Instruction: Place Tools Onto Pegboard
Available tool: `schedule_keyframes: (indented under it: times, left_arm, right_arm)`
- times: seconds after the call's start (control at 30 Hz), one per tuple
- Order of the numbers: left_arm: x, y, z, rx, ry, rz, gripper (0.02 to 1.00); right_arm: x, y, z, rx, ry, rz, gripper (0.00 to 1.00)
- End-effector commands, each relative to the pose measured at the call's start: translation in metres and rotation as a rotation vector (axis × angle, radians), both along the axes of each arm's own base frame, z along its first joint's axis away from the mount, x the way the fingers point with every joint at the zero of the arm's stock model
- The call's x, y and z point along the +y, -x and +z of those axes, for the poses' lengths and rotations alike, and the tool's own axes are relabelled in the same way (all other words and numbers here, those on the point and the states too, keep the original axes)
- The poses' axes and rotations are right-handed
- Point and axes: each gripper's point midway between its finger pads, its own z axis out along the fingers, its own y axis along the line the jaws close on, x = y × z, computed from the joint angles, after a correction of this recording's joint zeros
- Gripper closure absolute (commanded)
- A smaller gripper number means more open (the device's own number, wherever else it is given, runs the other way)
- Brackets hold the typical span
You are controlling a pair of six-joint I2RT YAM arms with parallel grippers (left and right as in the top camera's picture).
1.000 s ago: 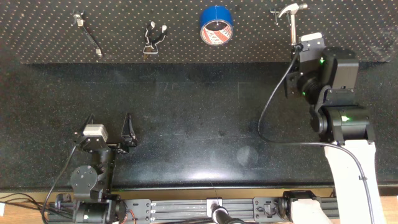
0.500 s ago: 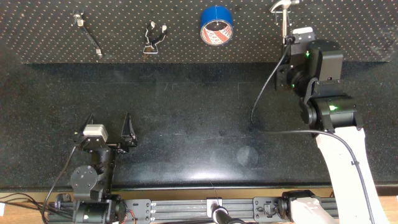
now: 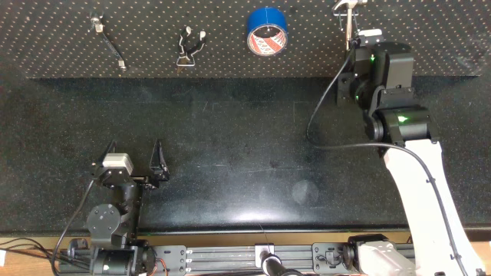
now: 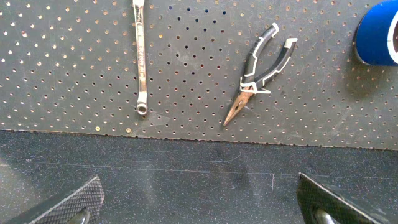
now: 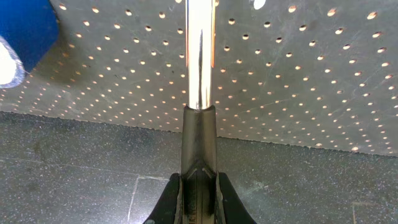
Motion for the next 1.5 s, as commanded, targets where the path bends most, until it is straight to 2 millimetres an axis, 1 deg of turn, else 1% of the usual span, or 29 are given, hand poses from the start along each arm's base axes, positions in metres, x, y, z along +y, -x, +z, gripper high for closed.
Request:
schedule_keyframes:
  times: [0.03, 0.33, 0.83, 1.1, 1.3, 1.5]
  left_arm:
    - [0.000, 0.000, -0.001, 0.000, -0.009, -0.002, 0.023]
    - [0.000, 0.000, -0.001, 0.000, -0.009, -0.002, 0.023]
    - [0.000, 0.000, -0.001, 0.000, -0.009, -0.002, 0.023]
    - [0.000, 0.000, -0.001, 0.000, -0.009, -0.002, 0.023]
    - [0.000, 0.000, -0.001, 0.000, -0.009, -0.002, 0.023]
    - [0.000, 0.000, -0.001, 0.000, -0.009, -0.002, 0.023]
  right_arm:
    - [-0.007, -0.010, 0.005, -0.020, -0.002, -0.075, 0.928]
    - [-0.007, -0.016, 0.000, -0.015, -0.001, -0.074, 0.925]
    - [-0.006, -0.022, -0.024, 0.045, 0.005, -0.074, 0.925]
    - [-0.007, -0.021, -0.028, 0.060, 0.008, -0.074, 0.925]
    - [-0.007, -0.019, -0.037, 0.093, 0.014, -0.071, 0.925]
    - [-0.007, -0.018, -0.039, 0.101, 0.014, -0.071, 0.921]
